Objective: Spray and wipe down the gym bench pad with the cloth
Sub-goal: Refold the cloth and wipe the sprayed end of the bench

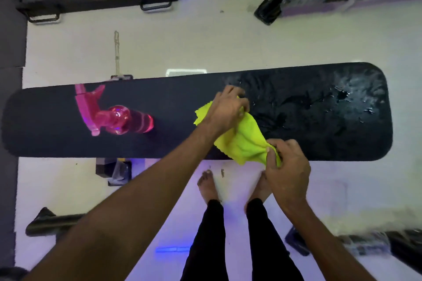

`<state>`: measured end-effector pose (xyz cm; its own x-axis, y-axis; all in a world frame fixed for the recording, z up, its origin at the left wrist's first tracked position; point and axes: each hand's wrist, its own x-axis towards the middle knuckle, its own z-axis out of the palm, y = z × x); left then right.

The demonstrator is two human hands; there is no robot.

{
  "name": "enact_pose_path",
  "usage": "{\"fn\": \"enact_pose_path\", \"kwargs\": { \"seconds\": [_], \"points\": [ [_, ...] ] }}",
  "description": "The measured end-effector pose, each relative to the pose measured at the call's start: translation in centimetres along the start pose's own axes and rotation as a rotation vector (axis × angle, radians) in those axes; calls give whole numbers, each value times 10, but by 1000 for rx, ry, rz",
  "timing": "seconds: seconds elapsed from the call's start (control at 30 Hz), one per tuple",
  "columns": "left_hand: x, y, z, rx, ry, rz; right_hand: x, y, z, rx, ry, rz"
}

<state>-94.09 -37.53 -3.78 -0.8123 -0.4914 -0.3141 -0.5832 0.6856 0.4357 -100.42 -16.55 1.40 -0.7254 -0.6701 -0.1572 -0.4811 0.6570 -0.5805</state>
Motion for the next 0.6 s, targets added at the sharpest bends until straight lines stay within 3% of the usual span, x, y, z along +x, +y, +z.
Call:
{"fn": "enact_pose_path", "kwargs": {
  "seconds": [0.1, 0.27, 0.43, 0.6],
  "points": [
    [24, 11, -15, 88, -87, 75, 12, 23, -28, 12, 38, 31],
    [58, 60, -23, -28, -178, 116, 33, 69, -77, 42, 88, 151],
    [119, 145, -44, -142, 40, 207, 66, 115, -137, 60, 347, 205],
    [169, 213, -52, -225, 249, 327, 85, 148, -159, 19, 580, 132]
  ]
}}
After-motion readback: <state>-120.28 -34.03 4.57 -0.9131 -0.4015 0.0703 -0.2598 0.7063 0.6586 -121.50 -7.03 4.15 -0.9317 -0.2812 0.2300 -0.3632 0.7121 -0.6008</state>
